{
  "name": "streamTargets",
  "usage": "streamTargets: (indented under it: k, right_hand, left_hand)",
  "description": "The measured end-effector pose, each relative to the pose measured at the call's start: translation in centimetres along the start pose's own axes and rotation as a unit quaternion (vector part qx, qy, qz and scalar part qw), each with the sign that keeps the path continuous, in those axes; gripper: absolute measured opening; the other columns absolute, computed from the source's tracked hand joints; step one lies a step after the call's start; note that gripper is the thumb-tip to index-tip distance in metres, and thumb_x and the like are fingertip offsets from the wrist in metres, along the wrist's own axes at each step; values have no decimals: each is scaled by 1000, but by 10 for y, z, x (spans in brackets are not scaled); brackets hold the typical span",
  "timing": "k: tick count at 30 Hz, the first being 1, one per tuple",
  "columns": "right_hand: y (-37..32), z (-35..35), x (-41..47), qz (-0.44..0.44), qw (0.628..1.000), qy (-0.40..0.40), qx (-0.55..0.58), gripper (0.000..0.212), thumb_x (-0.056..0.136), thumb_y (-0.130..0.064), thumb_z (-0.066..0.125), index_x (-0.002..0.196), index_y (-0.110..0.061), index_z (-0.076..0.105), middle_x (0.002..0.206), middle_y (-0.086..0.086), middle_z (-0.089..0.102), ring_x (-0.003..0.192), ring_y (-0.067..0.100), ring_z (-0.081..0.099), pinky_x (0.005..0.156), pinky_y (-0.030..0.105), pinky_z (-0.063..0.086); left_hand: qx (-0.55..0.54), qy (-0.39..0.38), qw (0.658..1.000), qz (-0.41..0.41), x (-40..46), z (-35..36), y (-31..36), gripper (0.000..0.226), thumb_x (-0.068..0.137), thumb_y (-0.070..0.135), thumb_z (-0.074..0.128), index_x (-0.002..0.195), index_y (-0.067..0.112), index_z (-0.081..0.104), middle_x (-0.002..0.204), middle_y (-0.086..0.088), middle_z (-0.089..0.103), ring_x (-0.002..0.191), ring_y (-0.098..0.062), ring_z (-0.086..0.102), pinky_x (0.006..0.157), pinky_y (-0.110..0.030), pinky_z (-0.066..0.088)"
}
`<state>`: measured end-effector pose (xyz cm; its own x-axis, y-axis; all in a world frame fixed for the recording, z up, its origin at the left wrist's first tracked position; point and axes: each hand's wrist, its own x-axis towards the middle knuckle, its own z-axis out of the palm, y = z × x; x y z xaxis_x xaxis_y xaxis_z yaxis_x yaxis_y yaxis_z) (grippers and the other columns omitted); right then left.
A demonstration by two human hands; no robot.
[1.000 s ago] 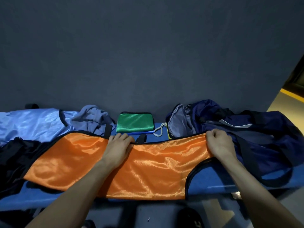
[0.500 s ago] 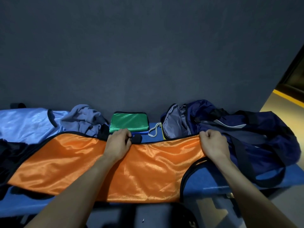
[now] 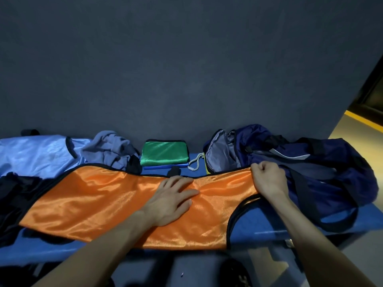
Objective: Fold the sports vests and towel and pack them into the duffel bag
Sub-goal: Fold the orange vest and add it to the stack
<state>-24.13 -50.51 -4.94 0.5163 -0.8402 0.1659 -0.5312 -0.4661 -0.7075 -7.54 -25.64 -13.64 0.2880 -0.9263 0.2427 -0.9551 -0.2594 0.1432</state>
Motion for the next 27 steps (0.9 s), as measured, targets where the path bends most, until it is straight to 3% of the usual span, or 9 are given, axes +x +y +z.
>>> streamTargets:
  k: [3, 5, 8, 10, 13, 16, 20, 24, 27]
  right_hand:
    - [7, -3, -1, 6, 1000, -15, -21, 36, 94, -24, 52, 62, -8, 51, 64, 12, 61, 65, 30, 59, 60, 38, 41]
    - [12, -7, -1, 15, 998, -30, -49, 37, 95, -24, 52, 62, -7, 53, 65, 11, 63, 65, 30, 60, 61, 37, 43]
    - [14, -11, -3, 24, 995, -41, -86, 36, 96, -25, 51, 65, -6, 58, 68, 12, 64, 68, 31, 61, 65, 36, 45]
    - [12, -12, -5, 24, 993, -43, -104, 36, 97, -25, 50, 69, -6, 60, 72, 13, 65, 73, 34, 62, 69, 37, 47]
    - [10, -13, -7, 29, 994, -45, -97, 36, 97, -26, 49, 70, -5, 60, 73, 13, 65, 75, 34, 62, 73, 40, 49]
    - [8, -14, -6, 41, 996, -50, -68, 37, 97, -27, 47, 72, -2, 61, 73, 13, 64, 74, 32, 60, 75, 42, 48]
    - [2, -14, -8, 44, 997, -47, -44, 38, 100, -26, 42, 79, 0, 61, 75, 10, 60, 71, 25, 54, 73, 39, 41]
    - [-2, -13, -10, 32, 999, -25, -21, 38, 100, -26, 39, 77, -1, 58, 77, 12, 60, 78, 32, 56, 75, 41, 42]
    - [-4, -19, -8, 23, 1000, 7, 12, 39, 99, -26, 42, 73, 1, 56, 72, 12, 61, 72, 32, 57, 70, 40, 42]
  left_hand:
    - [-28, -48, 998, 20, -10, -4, 6, 44, 104, 63, 32, 146, 52, 39, 162, 17, 25, 148, -11, 15, 119, -37, 12]
    - [-36, -47, 998, 26, -11, -9, 7, 43, 103, 65, 35, 142, 49, 43, 155, 19, 33, 141, -7, 26, 116, -35, 21]
    - [-40, 14, 999, -18, -3, -10, 0, 37, 106, 55, 36, 135, 39, 53, 135, 17, 49, 123, -4, 43, 104, -38, 40]
    - [-31, 34, 998, -37, 1, -8, -3, 38, 106, 51, 36, 137, 37, 53, 134, 15, 50, 124, -7, 43, 104, -42, 40]
    - [-11, -54, 998, -39, 3, -2, -2, 50, 106, 59, 27, 154, 46, 31, 160, 13, 29, 149, -13, 18, 123, -44, 15]
    - [-2, -135, 990, -49, 6, -4, -5, 57, 104, 63, 17, 159, 50, 6, 170, 15, 2, 155, -11, -7, 126, -42, -7]
    - [4, -108, 993, -38, 13, -8, 0, 60, 104, 62, 19, 161, 43, 12, 170, 13, 10, 156, -11, -3, 127, -45, -6]
    - [1, -164, 986, -34, 11, -3, 8, 64, 102, 67, 13, 160, 45, -3, 170, 11, -11, 153, -11, -24, 123, -44, -19]
    - [1, -174, 984, -26, 12, 0, 20, 68, 101, 70, 13, 160, 44, -6, 169, 10, -13, 154, -13, -23, 124, -46, -17]
